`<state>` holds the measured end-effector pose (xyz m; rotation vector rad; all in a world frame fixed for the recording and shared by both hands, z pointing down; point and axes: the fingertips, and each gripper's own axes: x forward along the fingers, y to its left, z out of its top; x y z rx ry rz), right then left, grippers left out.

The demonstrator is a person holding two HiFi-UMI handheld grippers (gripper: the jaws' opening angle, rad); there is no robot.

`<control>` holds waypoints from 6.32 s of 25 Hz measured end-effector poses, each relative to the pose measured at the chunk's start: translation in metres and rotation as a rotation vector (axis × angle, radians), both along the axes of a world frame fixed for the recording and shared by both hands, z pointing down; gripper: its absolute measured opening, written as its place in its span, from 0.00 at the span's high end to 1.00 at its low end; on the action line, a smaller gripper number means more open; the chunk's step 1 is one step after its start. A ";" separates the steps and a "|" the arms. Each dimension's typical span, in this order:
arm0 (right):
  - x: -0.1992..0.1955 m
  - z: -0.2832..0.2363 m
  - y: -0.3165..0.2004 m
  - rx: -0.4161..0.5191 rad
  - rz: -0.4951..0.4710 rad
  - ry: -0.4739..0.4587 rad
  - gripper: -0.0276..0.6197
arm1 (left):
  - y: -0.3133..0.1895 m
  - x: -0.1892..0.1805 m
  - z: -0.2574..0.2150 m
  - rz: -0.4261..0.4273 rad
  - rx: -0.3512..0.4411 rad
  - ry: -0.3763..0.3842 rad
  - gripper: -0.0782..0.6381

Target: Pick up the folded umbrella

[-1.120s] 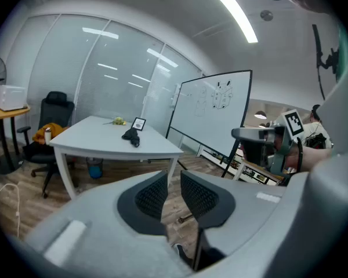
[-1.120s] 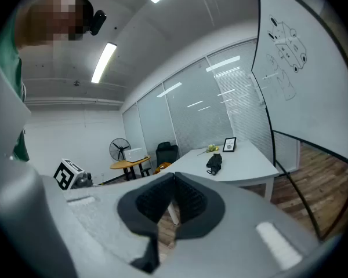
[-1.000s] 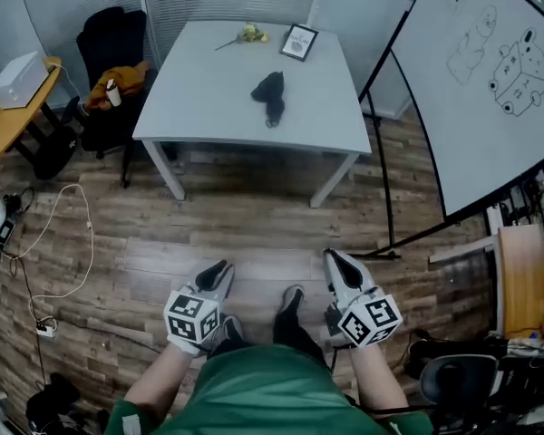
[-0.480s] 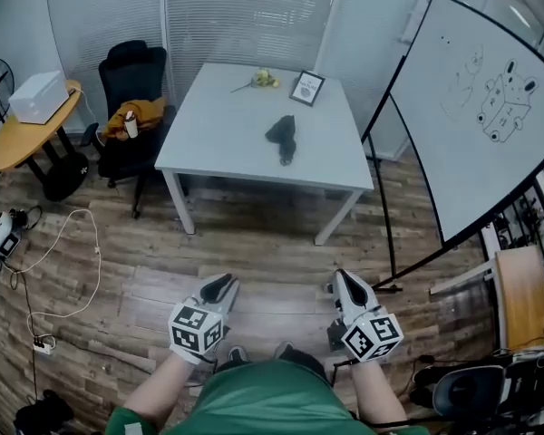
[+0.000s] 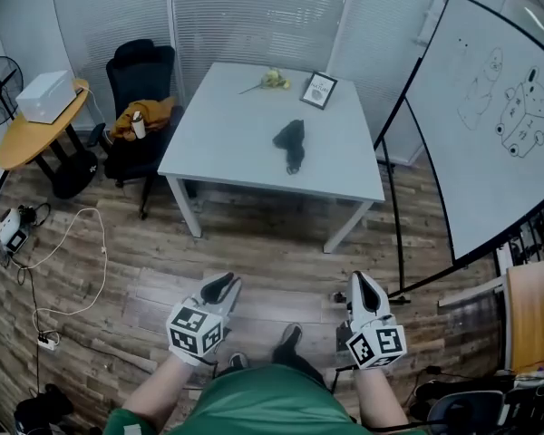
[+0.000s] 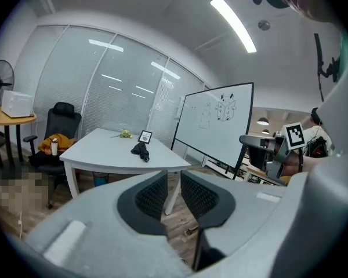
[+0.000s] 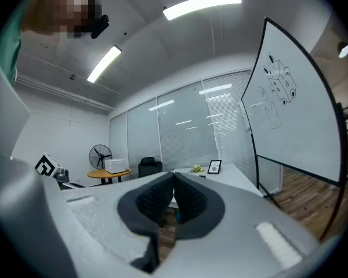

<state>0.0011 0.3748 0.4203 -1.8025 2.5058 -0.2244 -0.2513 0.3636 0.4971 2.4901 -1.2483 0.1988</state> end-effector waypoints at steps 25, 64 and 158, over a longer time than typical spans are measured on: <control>0.137 0.028 -0.193 -0.099 -0.153 -0.119 0.95 | -0.145 0.125 -0.002 -0.206 -0.073 -0.049 0.78; 0.148 0.059 -0.544 -0.229 0.005 -0.053 0.95 | -0.590 0.156 0.106 -0.096 -0.278 -0.203 0.61; 0.096 -0.049 -0.637 0.133 -0.259 0.174 0.95 | -0.630 0.157 -0.133 -0.011 0.183 0.424 0.52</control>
